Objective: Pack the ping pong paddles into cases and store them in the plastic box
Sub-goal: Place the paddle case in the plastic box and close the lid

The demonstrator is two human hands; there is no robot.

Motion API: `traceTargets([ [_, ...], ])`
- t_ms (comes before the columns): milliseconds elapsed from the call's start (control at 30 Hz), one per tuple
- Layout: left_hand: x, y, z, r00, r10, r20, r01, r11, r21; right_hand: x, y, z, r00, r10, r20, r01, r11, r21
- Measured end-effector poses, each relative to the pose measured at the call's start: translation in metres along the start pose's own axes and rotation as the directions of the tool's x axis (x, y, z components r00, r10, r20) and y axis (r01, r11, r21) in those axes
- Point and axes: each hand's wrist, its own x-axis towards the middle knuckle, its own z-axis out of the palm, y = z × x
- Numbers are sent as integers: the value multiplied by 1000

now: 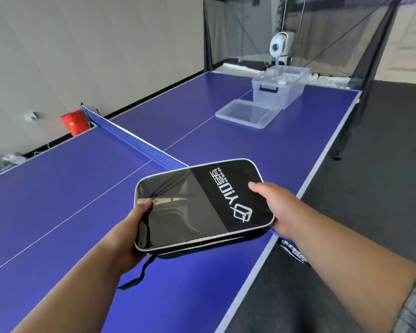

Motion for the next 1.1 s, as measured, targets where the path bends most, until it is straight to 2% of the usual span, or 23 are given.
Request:
traceTargets([
  [267, 17, 2, 171, 998, 19, 67, -23, 998, 58, 6, -56, -150, 998, 2, -64, 5, 995, 101],
  [367, 28, -11, 248, 997, 29, 71, -34, 996, 76, 23, -78, -225, 998, -30, -49, 34, 995, 91],
  [633, 64, -40, 432, 1000, -13, 10, 13, 1000, -17, 77, -143, -396, 1000, -29, 12, 29, 999, -14],
  [867, 129, -22, 530, 1000, -18, -4, 17, 1000, -23, 157, -196, -473, 1000, -5, -12, 5, 1000, -7],
  [1100, 259, 39, 608, 1000, -7, 15, 6, 998, 59, 279, -248, -519, 996, -38, -81, 40, 999, 29],
])
